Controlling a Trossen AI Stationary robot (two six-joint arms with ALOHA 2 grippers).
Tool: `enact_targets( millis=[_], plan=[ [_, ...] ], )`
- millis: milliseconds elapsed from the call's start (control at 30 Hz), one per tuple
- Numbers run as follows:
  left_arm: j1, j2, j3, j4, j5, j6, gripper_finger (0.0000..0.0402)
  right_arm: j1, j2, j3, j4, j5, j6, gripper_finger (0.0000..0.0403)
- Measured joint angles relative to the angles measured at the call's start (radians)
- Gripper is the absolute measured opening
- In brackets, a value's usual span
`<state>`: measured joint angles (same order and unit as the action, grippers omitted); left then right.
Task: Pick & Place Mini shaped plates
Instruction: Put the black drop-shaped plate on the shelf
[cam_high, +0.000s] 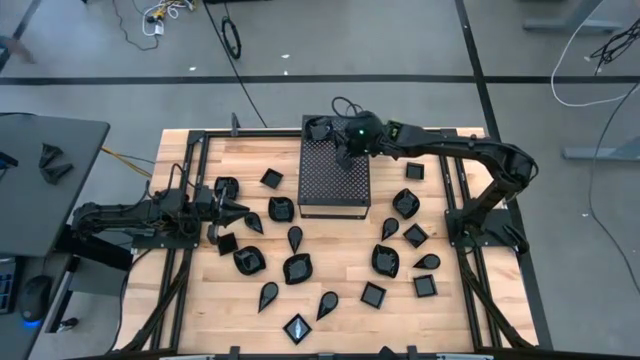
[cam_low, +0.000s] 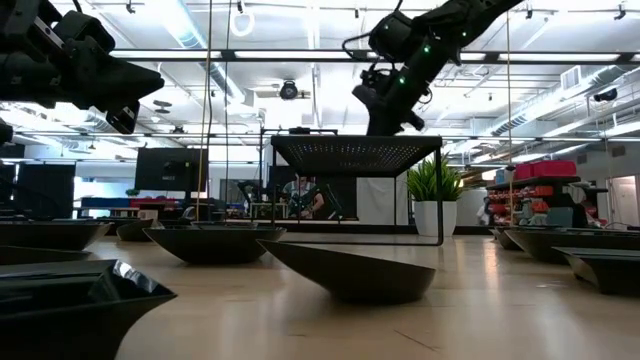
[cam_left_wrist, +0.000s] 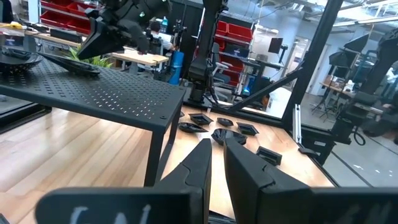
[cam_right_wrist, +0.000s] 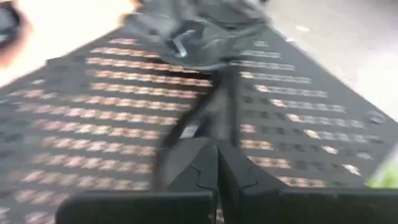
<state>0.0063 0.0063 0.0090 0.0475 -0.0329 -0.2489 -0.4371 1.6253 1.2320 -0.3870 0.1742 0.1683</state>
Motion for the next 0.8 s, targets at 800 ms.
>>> enact_targets(
  millis=[800],
  plan=[
    [0.0,0.0,0.0,0.0,-0.001,0.0,0.0048,-0.002,0.037,0.018,-0.057,-0.079,-0.001,0.0002]
  ],
)
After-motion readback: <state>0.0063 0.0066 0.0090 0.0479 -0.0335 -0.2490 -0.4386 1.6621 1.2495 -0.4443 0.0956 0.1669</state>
